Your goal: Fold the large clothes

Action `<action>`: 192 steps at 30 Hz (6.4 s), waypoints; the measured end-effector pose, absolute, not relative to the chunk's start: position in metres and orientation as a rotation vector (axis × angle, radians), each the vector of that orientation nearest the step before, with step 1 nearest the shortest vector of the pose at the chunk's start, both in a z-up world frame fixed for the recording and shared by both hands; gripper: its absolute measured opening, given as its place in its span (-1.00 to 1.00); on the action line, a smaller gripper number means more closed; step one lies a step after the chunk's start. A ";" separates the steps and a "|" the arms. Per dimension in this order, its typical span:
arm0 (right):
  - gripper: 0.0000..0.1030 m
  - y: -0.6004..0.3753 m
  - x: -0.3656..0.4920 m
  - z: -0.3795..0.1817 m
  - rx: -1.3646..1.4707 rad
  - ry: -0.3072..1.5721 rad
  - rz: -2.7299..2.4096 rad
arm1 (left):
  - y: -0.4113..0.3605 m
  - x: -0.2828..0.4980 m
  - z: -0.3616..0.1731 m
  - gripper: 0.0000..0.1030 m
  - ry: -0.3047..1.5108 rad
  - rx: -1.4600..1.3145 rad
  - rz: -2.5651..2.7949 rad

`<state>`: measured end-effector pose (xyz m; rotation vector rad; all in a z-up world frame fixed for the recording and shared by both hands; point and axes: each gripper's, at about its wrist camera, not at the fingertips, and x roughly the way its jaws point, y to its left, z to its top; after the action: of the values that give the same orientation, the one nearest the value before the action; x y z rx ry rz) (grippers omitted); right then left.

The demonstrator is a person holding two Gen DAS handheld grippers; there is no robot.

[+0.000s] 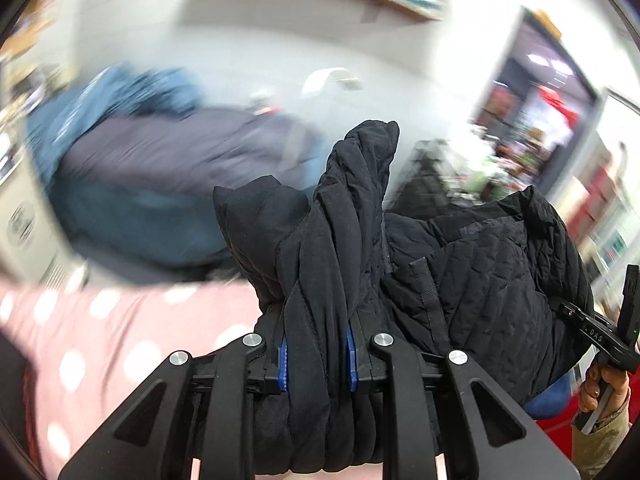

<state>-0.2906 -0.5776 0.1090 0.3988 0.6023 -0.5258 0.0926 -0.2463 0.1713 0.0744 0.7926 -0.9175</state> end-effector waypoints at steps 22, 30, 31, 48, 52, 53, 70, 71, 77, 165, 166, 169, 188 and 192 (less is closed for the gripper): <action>-0.76 -0.698 -0.582 -0.015 0.867 0.502 -1.183 | -0.573 -0.008 0.031 -0.55 0.982 0.467 -1.245; -0.73 -0.706 -0.572 -0.019 0.875 0.558 -1.200 | -0.576 -0.006 0.013 -0.25 0.991 0.507 -1.214; -0.69 -0.707 -0.571 -0.027 0.885 0.577 -1.205 | -0.574 -0.003 0.005 -0.15 1.008 0.509 -1.207; 0.50 -0.725 -0.605 -0.093 1.243 0.480 -1.259 | -0.555 0.015 -0.002 0.88 1.020 0.420 -1.070; 0.55 -0.720 -0.613 -0.093 1.294 0.429 -1.254 | -0.542 0.008 0.017 0.88 0.937 0.446 -1.049; 0.55 -0.719 -0.613 -0.091 1.295 0.425 -1.260 | -0.538 0.005 0.023 0.88 0.908 0.450 -1.040; 0.60 -0.696 -0.625 -0.022 1.218 0.369 -1.412 | -0.469 -0.013 0.085 0.88 0.792 0.365 -0.929; 0.60 -0.695 -0.620 -0.018 1.197 0.388 -1.404 | -0.470 -0.019 0.085 0.88 0.788 0.377 -0.940; 0.68 -0.679 -0.574 0.003 1.008 0.539 -1.351 | -0.477 -0.075 0.086 0.88 0.764 0.511 -1.022; 0.79 -0.615 -0.465 0.023 0.699 0.903 -1.138 | -0.483 -0.158 0.093 0.88 0.861 0.707 -1.083; 0.79 -0.615 -0.464 0.023 0.699 0.902 -1.138 | -0.483 -0.158 0.093 0.88 0.860 0.709 -1.082; 0.79 -0.615 -0.464 0.021 0.702 0.906 -1.137 | -0.484 -0.158 0.094 0.88 0.851 0.714 -1.076; 0.79 -0.612 -0.456 0.019 0.689 0.922 -1.116 | -0.483 -0.160 0.094 0.88 0.841 0.730 -1.056; 0.79 -0.611 -0.454 0.017 0.687 0.927 -1.109 | -0.483 -0.162 0.093 0.88 0.844 0.743 -1.055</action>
<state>-0.4541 -0.6113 0.0171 0.6867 0.9274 -1.1092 -0.1623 -0.4833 0.0927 0.7432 0.8445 -1.0553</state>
